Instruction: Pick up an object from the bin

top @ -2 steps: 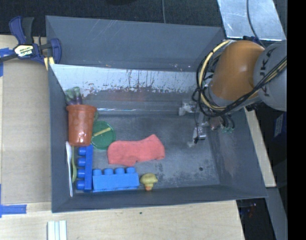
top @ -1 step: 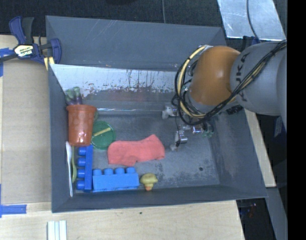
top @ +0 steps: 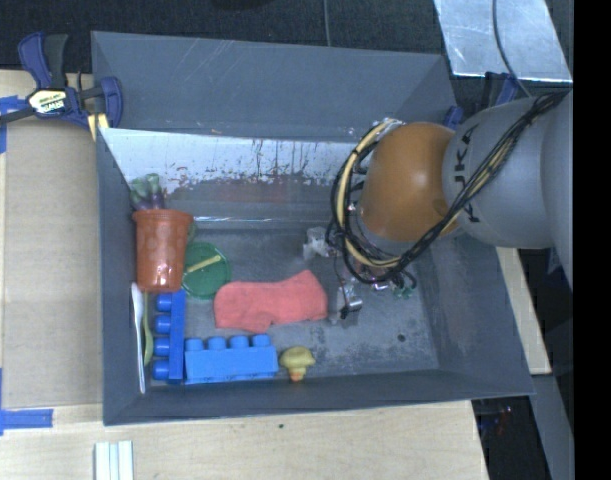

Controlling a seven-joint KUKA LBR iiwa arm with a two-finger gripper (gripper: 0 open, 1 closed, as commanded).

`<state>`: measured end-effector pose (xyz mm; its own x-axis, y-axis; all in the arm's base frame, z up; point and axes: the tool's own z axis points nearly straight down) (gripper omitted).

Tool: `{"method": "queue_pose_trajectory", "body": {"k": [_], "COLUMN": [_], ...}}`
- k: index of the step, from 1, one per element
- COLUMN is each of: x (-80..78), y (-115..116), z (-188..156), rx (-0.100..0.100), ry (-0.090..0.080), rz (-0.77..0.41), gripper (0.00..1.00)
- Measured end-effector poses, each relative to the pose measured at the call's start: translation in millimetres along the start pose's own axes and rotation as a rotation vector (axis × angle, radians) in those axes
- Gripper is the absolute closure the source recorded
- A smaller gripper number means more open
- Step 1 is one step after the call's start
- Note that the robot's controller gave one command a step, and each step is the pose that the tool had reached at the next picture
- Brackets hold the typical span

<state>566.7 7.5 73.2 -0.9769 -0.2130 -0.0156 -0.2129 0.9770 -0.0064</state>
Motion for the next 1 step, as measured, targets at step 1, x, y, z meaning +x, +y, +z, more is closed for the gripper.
{"method": "queue_pose_trajectory", "body": {"k": [1], "x": [48.6], "y": [66.1], "z": [0.6], "rx": [-0.003], "ry": [0.002], "rz": [0.064], "gripper": [0.0]}}
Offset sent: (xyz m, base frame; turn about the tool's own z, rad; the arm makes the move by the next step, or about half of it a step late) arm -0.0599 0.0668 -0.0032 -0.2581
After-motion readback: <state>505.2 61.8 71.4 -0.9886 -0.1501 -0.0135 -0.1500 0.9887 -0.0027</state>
